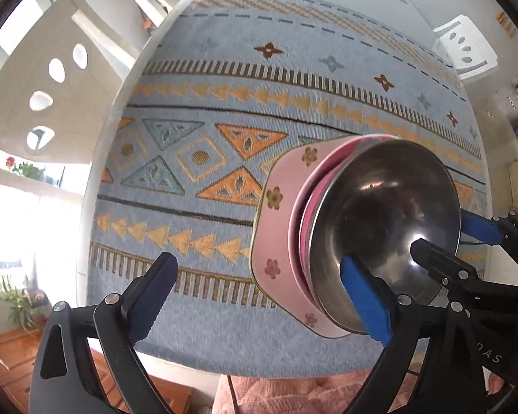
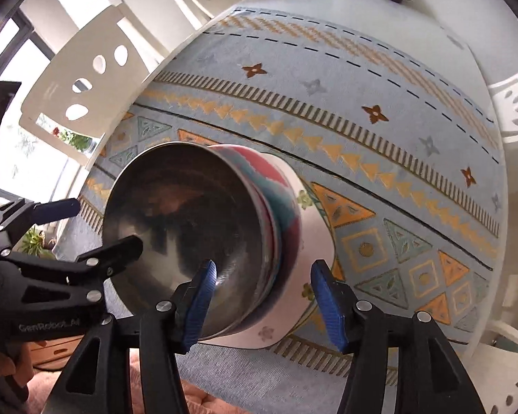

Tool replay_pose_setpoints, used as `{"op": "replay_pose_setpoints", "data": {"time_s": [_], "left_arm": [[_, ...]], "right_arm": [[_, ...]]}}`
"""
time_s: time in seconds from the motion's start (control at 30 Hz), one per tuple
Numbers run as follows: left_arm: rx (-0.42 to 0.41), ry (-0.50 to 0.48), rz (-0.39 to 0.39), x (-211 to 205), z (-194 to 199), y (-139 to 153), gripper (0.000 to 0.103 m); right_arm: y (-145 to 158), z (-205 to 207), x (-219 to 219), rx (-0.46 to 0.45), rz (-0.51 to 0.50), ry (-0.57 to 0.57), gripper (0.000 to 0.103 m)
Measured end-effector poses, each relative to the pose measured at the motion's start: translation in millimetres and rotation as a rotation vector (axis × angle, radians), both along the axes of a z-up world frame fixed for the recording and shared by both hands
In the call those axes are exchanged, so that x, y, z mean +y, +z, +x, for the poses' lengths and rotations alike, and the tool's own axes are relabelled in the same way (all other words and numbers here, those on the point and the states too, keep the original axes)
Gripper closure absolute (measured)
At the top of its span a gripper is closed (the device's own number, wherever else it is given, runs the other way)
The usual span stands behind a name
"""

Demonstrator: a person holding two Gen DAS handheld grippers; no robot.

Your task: Organize plates and bowls

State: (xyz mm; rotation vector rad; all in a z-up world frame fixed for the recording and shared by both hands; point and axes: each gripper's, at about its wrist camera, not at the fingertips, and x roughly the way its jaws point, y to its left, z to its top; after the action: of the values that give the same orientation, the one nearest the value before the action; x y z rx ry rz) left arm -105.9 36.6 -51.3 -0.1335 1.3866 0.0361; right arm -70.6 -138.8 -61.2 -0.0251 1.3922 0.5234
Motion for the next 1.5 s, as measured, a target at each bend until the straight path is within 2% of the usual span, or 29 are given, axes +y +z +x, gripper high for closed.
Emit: {"op": "replay_pose_setpoints", "data": {"time_s": [0.13,0.23,0.4,0.77,1.5], "left_arm": [[-0.039,-0.014,-0.008,0.6,0.4,5.3,0.008],[-0.038,-0.014,-0.023,0.5,3.4,3.3,0.008],[-0.047,-0.031,0.004,-1.5,7.7,4.2,0.008],[-0.046,-0.035,0.001,0.0,8.7,3.5,0.008],[-0.059,-0.060,0.020,-6.8,5.7,5.6,0.008]], "right_arm": [[5.5,-0.7,0.0,-0.018,0.017,-0.001,0.048],[6.4,-0.7,1.5,-0.019,0.022,0.005,0.048],[7.9,-2.4,5.3,-0.028,0.015,0.026,0.047],[7.4,-0.3,4.8,-0.027,0.017,0.028,0.047],[5.6,-5.3,-3.5,-0.012,0.019,0.000,0.047]]}}
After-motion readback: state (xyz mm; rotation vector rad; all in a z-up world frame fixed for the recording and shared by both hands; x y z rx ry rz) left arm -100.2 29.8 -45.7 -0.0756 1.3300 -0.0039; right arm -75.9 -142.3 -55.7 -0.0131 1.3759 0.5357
